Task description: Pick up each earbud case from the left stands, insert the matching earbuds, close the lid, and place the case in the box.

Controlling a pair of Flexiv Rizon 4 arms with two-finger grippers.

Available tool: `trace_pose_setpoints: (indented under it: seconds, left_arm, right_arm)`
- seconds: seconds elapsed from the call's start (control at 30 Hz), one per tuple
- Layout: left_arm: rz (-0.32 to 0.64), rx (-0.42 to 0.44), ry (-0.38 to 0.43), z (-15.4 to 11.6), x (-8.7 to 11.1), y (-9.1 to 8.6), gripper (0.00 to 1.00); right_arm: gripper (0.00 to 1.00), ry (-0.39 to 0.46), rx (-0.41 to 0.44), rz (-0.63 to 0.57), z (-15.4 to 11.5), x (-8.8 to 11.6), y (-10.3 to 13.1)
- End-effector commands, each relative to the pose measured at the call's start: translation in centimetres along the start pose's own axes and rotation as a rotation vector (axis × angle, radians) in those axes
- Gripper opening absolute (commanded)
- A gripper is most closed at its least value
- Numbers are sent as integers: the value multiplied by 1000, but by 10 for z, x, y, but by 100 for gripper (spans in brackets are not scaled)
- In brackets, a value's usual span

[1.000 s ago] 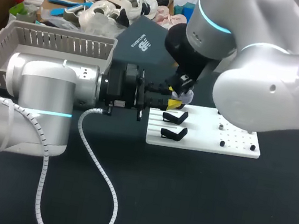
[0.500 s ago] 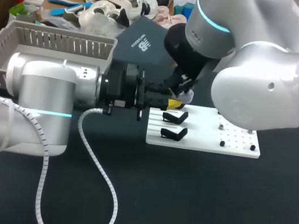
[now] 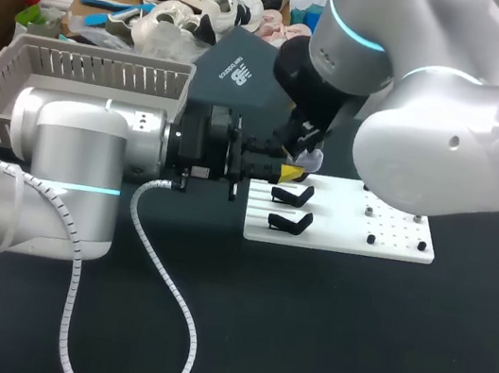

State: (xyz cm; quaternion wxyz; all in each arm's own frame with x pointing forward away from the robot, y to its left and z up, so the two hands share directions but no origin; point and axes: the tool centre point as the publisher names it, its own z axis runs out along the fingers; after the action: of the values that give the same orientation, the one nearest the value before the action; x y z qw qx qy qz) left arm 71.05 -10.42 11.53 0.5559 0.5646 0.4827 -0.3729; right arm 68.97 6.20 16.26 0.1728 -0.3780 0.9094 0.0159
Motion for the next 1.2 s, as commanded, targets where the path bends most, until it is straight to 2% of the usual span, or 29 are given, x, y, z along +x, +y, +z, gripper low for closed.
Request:
trace_pose_setpoints:
  seconds: [0.03, 0.23, 0.43, 0.8, 1.0, 1.2]
  left_arm:
    - [0, -1, 2, 1, 0, 0, 0]
    - [0, -1, 2, 1, 0, 0, 0]
    - [0, -1, 2, 1, 0, 0, 0]
    - [0, -1, 2, 1, 0, 0, 0]
    - [0, -1, 2, 1, 0, 0, 0]
    - [0, -1, 2, 1, 0, 0, 0]
  right_arm:
    - [28, -5, 9, 5, -2, 4, 2]
    - [27, -3, 9, 12, -3, 6, 1]
    - [27, -53, 42, 31, -19, 5, -9]
    - [27, -110, 75, 53, -22, -23, -42]
    - [26, -112, 59, 52, -9, -35, -56]
    - [25, -86, 22, 56, 9, -40, -59]
